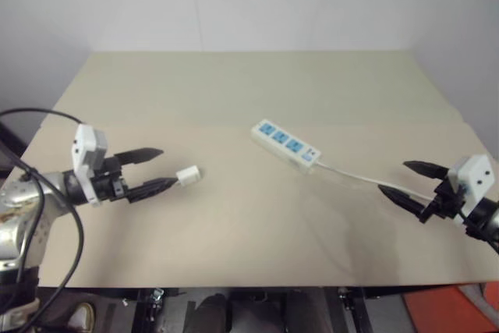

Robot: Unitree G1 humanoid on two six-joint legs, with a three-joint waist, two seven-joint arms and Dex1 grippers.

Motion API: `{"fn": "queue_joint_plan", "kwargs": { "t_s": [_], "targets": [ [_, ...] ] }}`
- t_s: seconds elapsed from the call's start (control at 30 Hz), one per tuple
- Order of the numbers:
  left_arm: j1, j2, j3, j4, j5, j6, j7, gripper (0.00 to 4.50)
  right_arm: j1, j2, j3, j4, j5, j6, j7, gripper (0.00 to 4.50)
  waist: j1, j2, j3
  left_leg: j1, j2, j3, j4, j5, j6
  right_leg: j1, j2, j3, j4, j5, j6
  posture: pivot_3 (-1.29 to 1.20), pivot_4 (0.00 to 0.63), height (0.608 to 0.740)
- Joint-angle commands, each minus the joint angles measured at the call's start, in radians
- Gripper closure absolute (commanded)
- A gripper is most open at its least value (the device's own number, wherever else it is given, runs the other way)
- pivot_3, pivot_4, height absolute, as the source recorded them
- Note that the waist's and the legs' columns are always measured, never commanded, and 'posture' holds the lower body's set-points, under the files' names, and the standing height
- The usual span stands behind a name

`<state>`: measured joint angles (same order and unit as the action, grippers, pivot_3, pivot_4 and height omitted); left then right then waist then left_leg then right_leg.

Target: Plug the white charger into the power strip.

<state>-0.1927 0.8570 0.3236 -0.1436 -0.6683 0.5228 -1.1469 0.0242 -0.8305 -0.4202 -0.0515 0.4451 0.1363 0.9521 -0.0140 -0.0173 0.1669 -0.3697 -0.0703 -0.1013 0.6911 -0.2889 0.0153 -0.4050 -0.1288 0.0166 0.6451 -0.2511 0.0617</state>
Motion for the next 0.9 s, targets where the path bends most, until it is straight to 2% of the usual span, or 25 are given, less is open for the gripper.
{"fn": "queue_joint_plan", "kwargs": {
  "t_s": [0.03,0.33,0.47,0.63,0.73,0.9],
  "targets": [
    [0.004,0.000,0.017,-0.032,-0.005,-0.022,0.006,0.00,-0.013,-0.012,-0.022,-0.018,-0.001,-0.023,0.004,0.06,0.000,0.000,0.000,0.000,0.000,0.000,0.000,0.000,0.000,0.000,0.000,0.000,0.000,0.000,0.000,0.00,0.150,0.740],
    [0.009,0.000,0.020,-0.040,-0.009,-0.020,0.011,0.00,-0.019,-0.014,-0.015,-0.013,-0.017,-0.019,0.006,0.06,0.000,0.000,0.000,0.000,0.000,0.000,0.000,0.000,0.000,0.000,0.000,0.000,0.000,0.000,0.000,0.00,0.150,0.740],
    [0.006,0.000,0.017,-0.037,-0.009,-0.019,0.011,0.00,-0.058,-0.005,0.037,0.019,-0.063,-0.042,0.000,0.06,-0.002,0.000,0.000,0.000,0.000,0.000,0.000,0.000,0.000,0.000,0.000,0.000,0.000,0.000,0.000,0.00,0.150,0.740],
    [-0.004,-0.003,0.004,-0.035,-0.005,-0.018,0.013,0.00,-0.236,0.035,0.215,0.197,-0.193,-0.116,0.002,0.06,-0.011,0.000,0.000,0.002,0.000,0.001,0.000,0.000,0.000,0.000,0.001,0.001,0.000,0.000,0.000,0.00,0.150,0.740],
    [-0.008,-0.004,-0.002,-0.045,-0.008,-0.012,0.019,0.00,-0.392,0.075,0.300,0.384,-0.245,-0.173,0.034,0.06,-0.010,0.000,0.000,0.001,0.000,0.002,-0.001,0.000,-0.001,-0.001,0.001,0.001,0.000,0.000,-0.001,0.00,0.150,0.740],
    [0.012,-0.009,-0.005,-0.076,-0.011,-0.009,0.034,0.00,-0.600,0.131,0.382,0.691,-0.306,-0.248,0.068,0.06,-0.010,0.001,0.001,0.000,0.001,0.002,-0.003,0.001,-0.002,-0.002,0.000,0.001,-0.001,0.000,-0.001,0.00,0.150,0.740]
  ]
}}
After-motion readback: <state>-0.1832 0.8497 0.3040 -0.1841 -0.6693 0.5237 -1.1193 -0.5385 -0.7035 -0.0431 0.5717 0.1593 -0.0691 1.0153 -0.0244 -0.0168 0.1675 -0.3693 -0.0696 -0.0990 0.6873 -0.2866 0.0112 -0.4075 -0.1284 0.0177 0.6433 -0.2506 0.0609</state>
